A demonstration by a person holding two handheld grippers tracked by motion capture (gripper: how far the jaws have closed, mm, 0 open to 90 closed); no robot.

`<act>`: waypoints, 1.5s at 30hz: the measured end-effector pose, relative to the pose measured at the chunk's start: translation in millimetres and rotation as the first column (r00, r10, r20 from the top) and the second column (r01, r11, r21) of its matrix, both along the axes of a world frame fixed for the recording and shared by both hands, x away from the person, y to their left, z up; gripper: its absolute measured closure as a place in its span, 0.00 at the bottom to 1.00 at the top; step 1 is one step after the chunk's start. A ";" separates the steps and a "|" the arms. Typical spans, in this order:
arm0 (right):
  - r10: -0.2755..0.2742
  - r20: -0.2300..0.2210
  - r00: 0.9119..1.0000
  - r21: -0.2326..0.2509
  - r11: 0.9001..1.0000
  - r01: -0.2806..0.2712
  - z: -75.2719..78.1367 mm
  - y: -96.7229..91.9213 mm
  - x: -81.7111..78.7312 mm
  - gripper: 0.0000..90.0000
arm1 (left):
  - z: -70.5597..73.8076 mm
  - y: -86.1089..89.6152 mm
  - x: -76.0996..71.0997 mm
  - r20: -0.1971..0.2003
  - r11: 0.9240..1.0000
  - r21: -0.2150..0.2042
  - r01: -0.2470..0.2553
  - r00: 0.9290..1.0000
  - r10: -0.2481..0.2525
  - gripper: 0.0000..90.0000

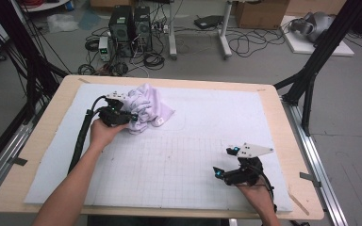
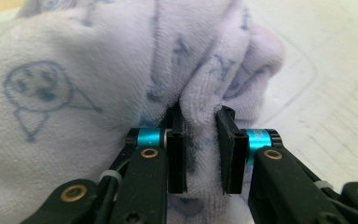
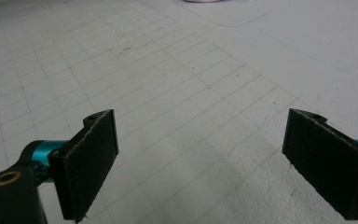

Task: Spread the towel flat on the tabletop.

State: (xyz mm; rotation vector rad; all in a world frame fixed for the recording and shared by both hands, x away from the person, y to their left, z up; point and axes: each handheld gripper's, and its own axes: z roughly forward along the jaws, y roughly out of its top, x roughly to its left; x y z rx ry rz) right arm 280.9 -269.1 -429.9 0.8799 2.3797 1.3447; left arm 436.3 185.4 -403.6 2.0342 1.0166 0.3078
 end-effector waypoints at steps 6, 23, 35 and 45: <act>-0.003 0.006 1.000 -0.001 1.000 0.003 0.4 -0.1 -0.8 0.11 | 22.0 -3.9 -27.7 0.026 0.997 -0.020 0.081 0.996 -0.080 0.85; 0.001 0.017 1.000 -0.001 1.000 -0.001 1.7 1.3 -3.6 0.11 | 20.1 -27.2 -142.3 0.036 0.947 -0.031 0.320 0.947 -0.319 0.85; 0.053 -0.014 0.999 -0.024 0.998 -0.053 1.5 17.2 -0.5 0.13 | 7.7 -9.2 -173.8 0.038 0.941 -0.045 0.334 0.942 -0.333 0.56; 0.154 -0.003 0.988 -0.008 0.988 -0.154 20.4 53.9 22.7 0.26 | 19.3 21.2 -173.6 0.085 0.964 -0.064 0.260 0.963 -0.254 0.44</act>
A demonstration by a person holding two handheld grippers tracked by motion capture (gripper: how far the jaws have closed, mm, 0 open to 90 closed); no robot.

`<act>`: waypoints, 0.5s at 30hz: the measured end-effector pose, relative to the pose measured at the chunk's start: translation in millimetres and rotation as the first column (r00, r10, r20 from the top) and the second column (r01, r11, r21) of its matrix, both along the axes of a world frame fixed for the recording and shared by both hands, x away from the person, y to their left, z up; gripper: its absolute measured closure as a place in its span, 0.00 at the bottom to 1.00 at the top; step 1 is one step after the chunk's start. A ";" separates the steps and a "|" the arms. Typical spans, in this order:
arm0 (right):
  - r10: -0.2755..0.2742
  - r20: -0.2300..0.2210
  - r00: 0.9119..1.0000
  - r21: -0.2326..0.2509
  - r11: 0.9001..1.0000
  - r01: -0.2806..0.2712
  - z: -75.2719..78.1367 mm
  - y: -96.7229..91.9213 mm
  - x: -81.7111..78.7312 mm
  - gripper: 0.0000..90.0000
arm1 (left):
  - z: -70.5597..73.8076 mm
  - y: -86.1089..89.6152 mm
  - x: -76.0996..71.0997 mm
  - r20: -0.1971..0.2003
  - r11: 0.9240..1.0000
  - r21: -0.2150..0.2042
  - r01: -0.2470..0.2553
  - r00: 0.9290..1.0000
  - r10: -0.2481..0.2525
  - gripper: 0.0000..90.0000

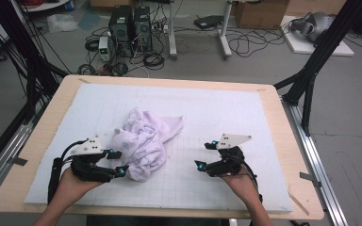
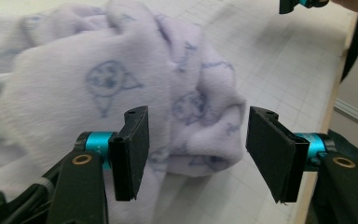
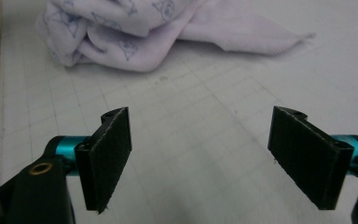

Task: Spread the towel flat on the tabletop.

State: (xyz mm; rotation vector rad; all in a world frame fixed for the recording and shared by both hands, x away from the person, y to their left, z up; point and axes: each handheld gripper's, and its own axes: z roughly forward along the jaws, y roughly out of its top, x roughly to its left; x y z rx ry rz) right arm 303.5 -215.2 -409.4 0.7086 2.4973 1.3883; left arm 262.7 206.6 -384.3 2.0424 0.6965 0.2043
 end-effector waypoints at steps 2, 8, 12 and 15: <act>0.028 -0.001 1.000 0.006 1.000 -0.028 3.9 10.4 7.8 0.28 | -0.3 4.7 2.0 0.014 1.000 0.008 -0.019 1.000 0.019 0.44; 0.093 -0.028 0.995 0.006 0.996 -0.092 2.2 46.7 32.7 0.36 | -19.2 8.9 23.1 -0.013 0.996 0.058 -0.060 0.998 0.061 0.46; 0.133 -0.055 0.990 -0.020 0.991 -0.134 -10.8 71.7 43.8 0.42 | -29.1 6.2 31.2 -0.033 0.996 0.075 -0.055 0.998 0.058 0.53; 0.162 -0.088 0.983 -0.030 0.986 -0.166 -21.8 90.4 48.6 0.46 | -35.0 3.7 38.9 -0.036 0.993 0.106 -0.049 0.998 0.053 0.67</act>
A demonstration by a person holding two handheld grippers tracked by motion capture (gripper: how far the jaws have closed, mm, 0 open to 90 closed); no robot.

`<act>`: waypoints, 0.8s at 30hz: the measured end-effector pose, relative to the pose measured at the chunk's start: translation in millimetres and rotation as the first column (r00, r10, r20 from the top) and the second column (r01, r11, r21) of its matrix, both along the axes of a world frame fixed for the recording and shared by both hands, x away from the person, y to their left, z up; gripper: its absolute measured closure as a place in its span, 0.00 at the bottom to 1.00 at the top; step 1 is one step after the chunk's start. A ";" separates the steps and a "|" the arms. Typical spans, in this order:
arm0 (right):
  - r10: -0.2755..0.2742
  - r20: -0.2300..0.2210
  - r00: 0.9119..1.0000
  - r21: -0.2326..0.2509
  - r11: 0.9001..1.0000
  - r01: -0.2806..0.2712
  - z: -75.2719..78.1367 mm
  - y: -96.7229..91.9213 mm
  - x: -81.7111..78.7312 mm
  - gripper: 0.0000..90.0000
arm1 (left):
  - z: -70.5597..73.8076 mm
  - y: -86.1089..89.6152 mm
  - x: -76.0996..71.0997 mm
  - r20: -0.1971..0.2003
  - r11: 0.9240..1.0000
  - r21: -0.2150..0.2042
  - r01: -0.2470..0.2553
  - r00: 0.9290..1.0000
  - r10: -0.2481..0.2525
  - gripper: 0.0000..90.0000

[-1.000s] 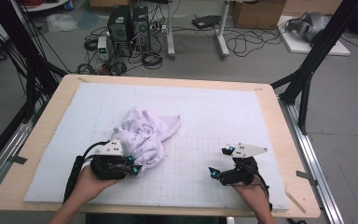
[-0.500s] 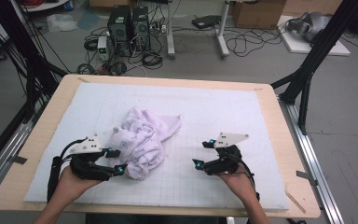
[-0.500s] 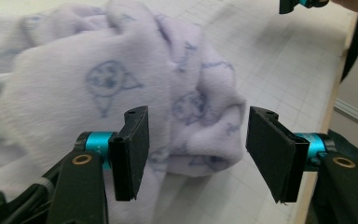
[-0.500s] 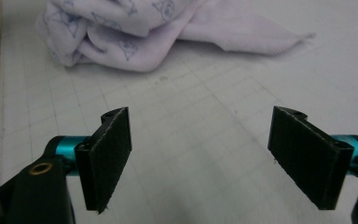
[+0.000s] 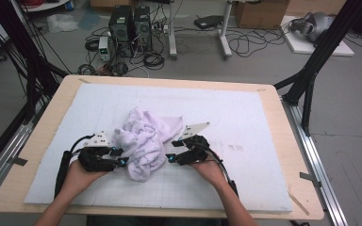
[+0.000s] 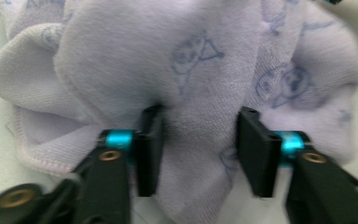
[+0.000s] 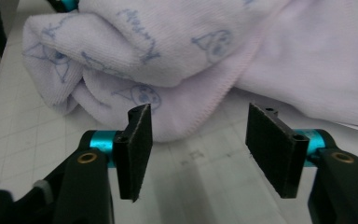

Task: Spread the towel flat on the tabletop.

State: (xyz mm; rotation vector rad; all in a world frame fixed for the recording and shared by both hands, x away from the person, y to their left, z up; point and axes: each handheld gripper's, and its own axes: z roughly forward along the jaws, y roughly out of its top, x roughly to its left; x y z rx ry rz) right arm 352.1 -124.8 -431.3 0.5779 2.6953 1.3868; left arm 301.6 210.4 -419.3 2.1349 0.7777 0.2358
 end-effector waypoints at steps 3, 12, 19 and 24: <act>0.024 -0.001 1.000 -0.024 0.999 -0.024 -7.6 14.9 1.9 0.54 | -2.5 -0.7 5.6 -0.001 1.000 0.015 0.003 1.000 -0.003 0.79; 0.103 -0.015 0.995 -0.055 0.993 -0.103 -10.7 21.2 2.6 0.96 | 3.4 2.6 3.7 0.003 1.000 -0.001 0.019 1.000 -0.019 0.89; 0.082 0.020 0.996 -0.025 0.996 -0.082 9.6 -20.1 -26.5 0.97 | 14.7 3.4 -4.1 0.025 0.999 -0.031 0.039 0.999 -0.039 0.90; 0.079 0.026 0.997 -0.033 0.996 -0.078 14.4 -46.3 -60.5 0.97 | 18.6 -5.3 -10.6 0.036 0.996 -0.040 0.077 0.996 -0.076 0.91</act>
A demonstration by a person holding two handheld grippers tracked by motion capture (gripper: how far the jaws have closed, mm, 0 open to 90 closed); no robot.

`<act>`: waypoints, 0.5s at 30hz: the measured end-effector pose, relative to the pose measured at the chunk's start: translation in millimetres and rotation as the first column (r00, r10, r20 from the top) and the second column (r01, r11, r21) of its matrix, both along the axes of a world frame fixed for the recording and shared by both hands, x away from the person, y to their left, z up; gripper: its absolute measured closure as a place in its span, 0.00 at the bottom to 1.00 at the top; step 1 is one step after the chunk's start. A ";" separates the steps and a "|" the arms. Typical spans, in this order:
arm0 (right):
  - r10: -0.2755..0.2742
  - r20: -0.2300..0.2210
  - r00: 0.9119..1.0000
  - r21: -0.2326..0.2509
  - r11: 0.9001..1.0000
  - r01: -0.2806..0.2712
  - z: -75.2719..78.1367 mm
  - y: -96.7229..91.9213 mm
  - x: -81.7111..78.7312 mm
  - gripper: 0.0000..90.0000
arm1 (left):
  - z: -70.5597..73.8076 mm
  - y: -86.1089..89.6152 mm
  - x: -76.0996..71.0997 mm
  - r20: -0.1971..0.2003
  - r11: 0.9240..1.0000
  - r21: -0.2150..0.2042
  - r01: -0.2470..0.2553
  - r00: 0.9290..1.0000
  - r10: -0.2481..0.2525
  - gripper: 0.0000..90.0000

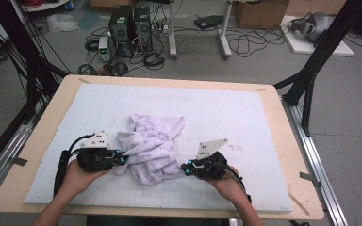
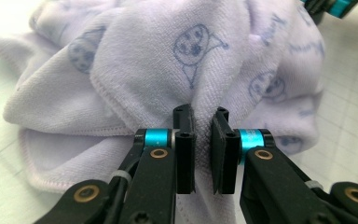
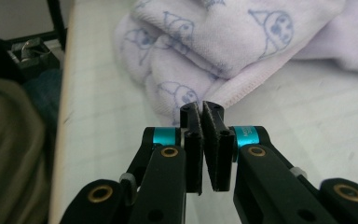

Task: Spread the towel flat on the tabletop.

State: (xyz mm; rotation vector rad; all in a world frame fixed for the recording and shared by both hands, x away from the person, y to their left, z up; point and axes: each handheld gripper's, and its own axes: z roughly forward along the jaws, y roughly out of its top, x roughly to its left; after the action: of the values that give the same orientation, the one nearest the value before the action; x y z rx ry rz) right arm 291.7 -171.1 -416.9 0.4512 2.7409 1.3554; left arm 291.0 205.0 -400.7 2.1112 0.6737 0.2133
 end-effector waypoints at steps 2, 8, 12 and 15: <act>0.000 -0.004 1.000 -0.005 1.000 0.000 -1.1 -7.8 -13.5 0.97 | 0.0 -5.4 -2.7 0.001 1.000 -0.003 0.019 1.000 -0.019 0.91; -0.010 -0.034 0.999 -0.039 0.999 0.009 -8.5 -30.8 -46.8 0.97 | -2.9 -14.1 -13.0 -0.008 0.999 0.004 0.049 0.999 -0.049 0.90; -0.004 -0.057 0.998 -0.050 0.999 0.002 -11.9 -37.4 -52.7 0.91 | -1.8 -11.4 -15.1 -0.016 0.998 -0.011 0.056 0.998 -0.057 0.78; -0.016 -0.042 0.999 -0.003 1.000 0.016 -1.4 -40.7 -47.1 0.77 | 4.1 -6.9 -14.5 -0.005 0.999 -0.020 0.037 0.999 -0.037 0.62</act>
State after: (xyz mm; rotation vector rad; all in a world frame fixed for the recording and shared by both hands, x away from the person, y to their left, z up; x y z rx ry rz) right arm 244.6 -211.8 -418.3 0.5055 2.7659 1.3542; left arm 276.5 198.1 -396.5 2.1043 0.6366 0.1801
